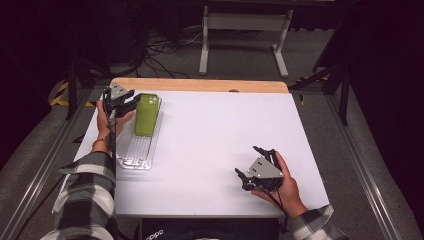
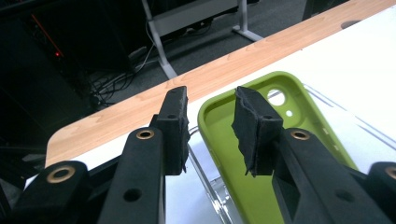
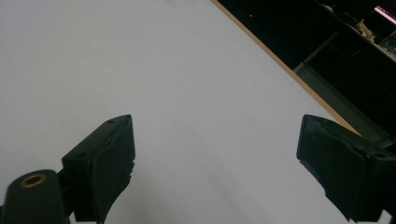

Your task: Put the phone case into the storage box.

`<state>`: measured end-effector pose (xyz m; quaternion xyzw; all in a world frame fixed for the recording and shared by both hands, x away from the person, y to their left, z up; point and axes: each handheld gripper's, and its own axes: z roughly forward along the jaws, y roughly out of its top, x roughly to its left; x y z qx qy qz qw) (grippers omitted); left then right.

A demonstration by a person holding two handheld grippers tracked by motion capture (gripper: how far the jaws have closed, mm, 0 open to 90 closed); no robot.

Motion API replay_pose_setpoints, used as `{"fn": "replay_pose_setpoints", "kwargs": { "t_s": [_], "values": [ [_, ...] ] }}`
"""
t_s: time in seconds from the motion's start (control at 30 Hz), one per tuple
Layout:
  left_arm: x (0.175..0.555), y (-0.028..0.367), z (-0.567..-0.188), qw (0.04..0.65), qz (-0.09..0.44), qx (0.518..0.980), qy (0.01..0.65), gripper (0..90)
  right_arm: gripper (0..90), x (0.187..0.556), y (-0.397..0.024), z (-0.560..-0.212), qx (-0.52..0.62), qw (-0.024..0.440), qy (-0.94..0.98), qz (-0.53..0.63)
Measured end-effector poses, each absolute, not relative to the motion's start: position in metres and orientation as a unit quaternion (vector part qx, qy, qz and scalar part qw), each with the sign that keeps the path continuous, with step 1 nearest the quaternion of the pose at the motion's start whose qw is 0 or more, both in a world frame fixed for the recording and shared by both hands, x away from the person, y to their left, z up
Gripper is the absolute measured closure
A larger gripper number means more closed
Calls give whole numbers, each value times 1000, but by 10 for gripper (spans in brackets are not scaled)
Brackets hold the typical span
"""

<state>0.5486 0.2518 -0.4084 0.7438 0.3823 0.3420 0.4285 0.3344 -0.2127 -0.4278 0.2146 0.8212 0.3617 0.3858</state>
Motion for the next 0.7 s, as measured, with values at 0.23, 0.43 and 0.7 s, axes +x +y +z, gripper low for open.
{"fn": "replay_pose_setpoints", "kwargs": {
  "t_s": [0.23, 0.43, 0.7],
  "values": [
    [539, 251, -401, 449, 343, 735, 376, 659, 123, 335, -214, -427, 220, 381, 817, 371],
    [531, 250, -397, 460, 344, 732, 367, 659, 123, 335, -216, -426, 226, 379, 814, 379],
    [516, 248, -390, 475, 350, 727, 351, 659, 125, 334, -216, -424, 226, 381, 809, 386]
  ]
}}
